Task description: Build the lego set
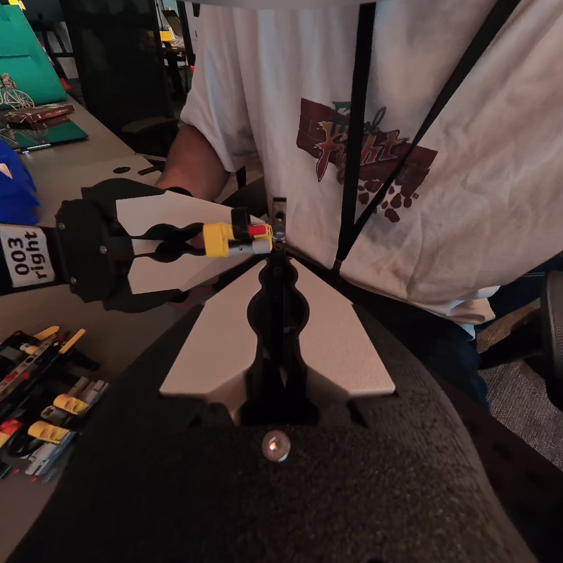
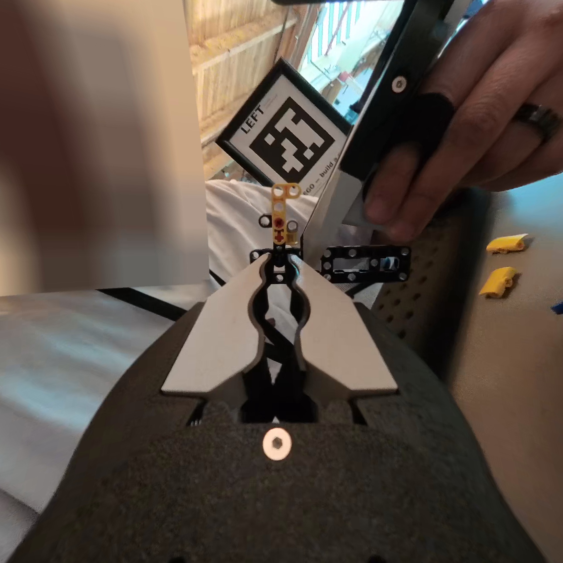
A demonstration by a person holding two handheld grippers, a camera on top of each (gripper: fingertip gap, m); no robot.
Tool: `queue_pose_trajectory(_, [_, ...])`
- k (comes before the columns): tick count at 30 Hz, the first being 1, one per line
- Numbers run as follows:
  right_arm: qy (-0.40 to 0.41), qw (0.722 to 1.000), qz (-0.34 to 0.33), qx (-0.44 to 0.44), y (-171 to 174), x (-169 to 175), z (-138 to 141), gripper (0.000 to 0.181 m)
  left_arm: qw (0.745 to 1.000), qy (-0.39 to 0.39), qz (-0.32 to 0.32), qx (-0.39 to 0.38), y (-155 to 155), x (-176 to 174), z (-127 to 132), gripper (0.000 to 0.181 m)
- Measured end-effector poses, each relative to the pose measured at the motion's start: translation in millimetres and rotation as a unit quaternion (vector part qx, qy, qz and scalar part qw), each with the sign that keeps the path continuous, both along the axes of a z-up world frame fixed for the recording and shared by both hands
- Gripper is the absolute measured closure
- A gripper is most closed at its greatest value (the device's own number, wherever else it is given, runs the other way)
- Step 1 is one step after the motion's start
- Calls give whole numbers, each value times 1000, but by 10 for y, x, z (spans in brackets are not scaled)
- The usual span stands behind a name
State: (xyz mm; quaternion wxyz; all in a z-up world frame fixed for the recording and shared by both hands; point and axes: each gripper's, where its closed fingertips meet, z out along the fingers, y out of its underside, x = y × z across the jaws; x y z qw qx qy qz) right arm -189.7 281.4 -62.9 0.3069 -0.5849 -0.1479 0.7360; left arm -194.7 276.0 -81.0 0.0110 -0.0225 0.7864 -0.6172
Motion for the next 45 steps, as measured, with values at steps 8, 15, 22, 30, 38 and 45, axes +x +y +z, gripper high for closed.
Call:
queue_pose_trajectory(8, [-48,999,-6,16,-44,25,-80,175,1000,2,-2,11,-38,29,-82,171])
queue_pose_trajectory(15, [-94,995,-18,21,-52,54,-161,174,999,36,-12,11,-37,50,-154,171])
queue_pose_trajectory(22, [-80,996,-18,27,-74,22,-129,174,997,58,-38,-20,-57,27,-107,171])
queue_pose_trajectory(30, [-78,996,-41,30,-65,99,-124,174,996,75,-23,-32,-53,124,-103,171])
queue_pose_trajectory(38, [-91,992,-72,41,-9,156,-128,174,997,78,3,-31,-1,200,-105,171])
queue_pose_trajectory(45, [-149,979,-117,77,11,221,-165,175,994,106,13,-28,9,260,-144,171])
